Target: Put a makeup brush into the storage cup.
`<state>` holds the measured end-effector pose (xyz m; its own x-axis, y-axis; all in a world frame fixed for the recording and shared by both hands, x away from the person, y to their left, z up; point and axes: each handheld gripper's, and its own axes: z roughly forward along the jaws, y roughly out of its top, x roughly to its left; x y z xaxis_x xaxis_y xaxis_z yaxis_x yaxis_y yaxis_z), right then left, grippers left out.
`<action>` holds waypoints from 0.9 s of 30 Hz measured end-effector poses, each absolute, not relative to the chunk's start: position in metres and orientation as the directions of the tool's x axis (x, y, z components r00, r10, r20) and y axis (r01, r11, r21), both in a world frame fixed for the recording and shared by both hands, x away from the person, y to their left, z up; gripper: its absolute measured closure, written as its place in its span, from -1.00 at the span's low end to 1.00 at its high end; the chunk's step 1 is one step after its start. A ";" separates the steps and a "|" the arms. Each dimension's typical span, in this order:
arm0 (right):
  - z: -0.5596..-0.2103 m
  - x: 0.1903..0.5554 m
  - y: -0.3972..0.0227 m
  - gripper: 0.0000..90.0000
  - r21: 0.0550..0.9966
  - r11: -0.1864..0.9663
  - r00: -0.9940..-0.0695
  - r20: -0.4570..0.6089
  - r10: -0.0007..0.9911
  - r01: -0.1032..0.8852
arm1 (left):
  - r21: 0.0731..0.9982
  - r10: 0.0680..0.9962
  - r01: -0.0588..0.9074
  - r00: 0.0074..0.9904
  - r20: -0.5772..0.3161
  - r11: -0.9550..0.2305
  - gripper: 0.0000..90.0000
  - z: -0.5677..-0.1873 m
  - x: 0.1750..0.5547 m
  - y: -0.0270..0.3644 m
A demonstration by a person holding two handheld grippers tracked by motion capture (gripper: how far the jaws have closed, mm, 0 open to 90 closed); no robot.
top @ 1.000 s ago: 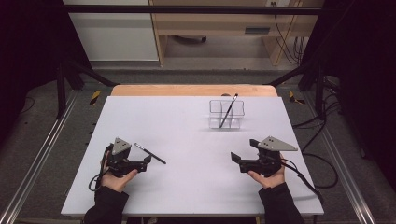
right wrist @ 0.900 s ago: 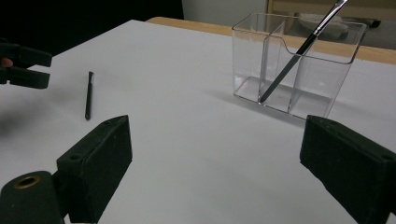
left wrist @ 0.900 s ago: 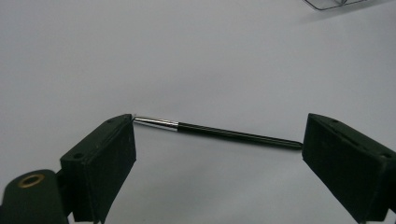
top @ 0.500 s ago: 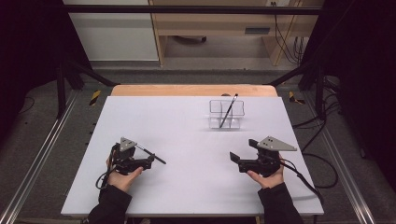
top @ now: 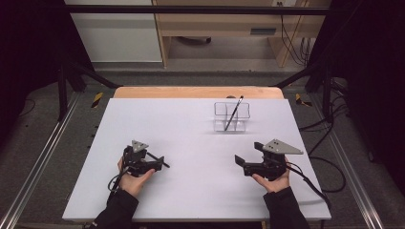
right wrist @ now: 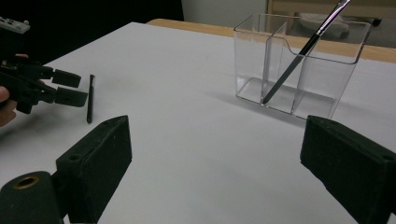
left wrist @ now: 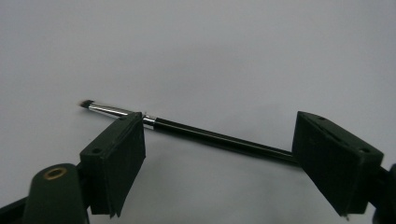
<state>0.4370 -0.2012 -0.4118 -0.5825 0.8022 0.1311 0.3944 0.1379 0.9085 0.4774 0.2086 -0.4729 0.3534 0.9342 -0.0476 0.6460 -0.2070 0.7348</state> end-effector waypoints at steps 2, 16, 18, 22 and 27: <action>-0.411 0.437 -0.201 -0.79 0.909 0.139 -0.582 0.130 0.803 0.394 | 0.731 0.935 0.648 0.353 -0.037 -0.216 -0.62 -0.475 0.478 0.206; -0.409 0.436 -0.198 -0.79 0.908 0.154 -0.584 0.114 0.804 0.389 | 0.705 0.945 0.674 0.326 -0.016 -0.221 -0.42 -0.479 0.480 0.199; -0.409 0.436 -0.198 -0.79 0.907 0.159 -0.584 0.110 0.804 0.390 | 0.703 0.945 0.675 0.325 -0.013 -0.222 -0.38 -0.479 0.480 0.200; -0.409 0.436 -0.198 -0.79 0.908 0.156 -0.584 0.113 0.804 0.389 | 0.697 0.944 0.680 0.331 -0.012 -0.229 -0.28 -0.477 0.478 0.201; -0.410 0.436 -0.198 -0.79 0.906 0.158 -0.586 0.113 0.802 0.392 | 0.692 0.939 0.682 0.344 -0.020 -0.235 -0.15 -0.476 0.476 0.203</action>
